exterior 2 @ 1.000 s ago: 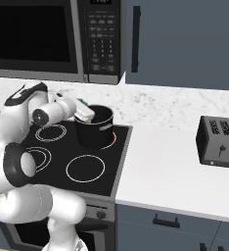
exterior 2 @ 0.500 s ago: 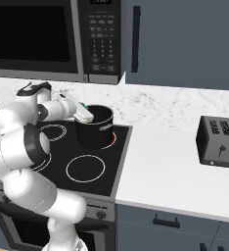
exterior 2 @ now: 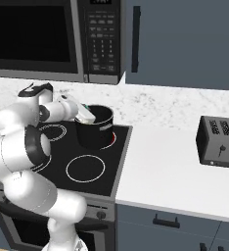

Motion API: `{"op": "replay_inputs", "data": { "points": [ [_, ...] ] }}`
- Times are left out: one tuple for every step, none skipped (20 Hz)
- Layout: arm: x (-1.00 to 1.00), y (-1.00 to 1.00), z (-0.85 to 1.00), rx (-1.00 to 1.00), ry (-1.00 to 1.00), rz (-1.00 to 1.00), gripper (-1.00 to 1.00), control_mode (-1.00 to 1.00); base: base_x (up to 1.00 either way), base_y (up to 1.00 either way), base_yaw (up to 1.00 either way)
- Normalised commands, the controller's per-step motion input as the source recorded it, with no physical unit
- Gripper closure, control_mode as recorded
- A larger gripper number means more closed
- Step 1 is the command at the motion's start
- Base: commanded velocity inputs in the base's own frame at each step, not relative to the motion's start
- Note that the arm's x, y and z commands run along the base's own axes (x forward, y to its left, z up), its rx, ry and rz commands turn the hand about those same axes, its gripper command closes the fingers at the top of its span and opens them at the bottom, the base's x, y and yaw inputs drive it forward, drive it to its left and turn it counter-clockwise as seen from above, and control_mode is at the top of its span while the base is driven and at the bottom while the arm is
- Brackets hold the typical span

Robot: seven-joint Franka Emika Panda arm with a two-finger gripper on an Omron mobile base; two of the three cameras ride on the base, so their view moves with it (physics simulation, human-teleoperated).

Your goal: Put the lemon and garlic in the pot. Retrieve the spatula and lightly stir the vegetables in the pot.

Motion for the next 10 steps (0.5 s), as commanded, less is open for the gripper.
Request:
{"op": "replay_inputs", "data": {
  "points": [
    [0.0,0.0,0.0,-0.04,0.05,-0.07,1.0,-1.0,0.0,0.0,0.0],
    [0.0,0.0,0.0,-0.06,0.04,-0.06,1.0,-1.0,0.0,0.0,0.0],
    [0.0,0.0,0.0,-0.09,0.04,-0.04,1.0,-1.0,0.0,0.0,0.0],
    [0.0,0.0,0.0,-0.12,0.02,-0.02,1.0,-1.0,0.0,0.0,0.0],
    [0.0,0.02,0.0,-0.17,0.0,0.0,1.0,-1.0,0.0,0.0,0.0],
    [0.0,0.06,0.0,-0.21,0.0,0.0,1.0,-1.0,0.0,0.0,0.0],
    [0.0,0.03,0.0,-0.23,0.0,0.0,1.0,-1.0,0.0,0.0,0.0],
    [0.0,0.04,0.0,-0.26,0.0,0.0,1.0,-1.0,0.0,0.0,0.0],
    [0.0,0.0,0.0,-0.27,0.0,0.0,1.0,-1.0,0.0,0.0,0.0],
    [0.0,0.02,0.0,-0.27,0.0,0.0,1.0,-1.0,0.0,0.0,0.0]
  ]
}}
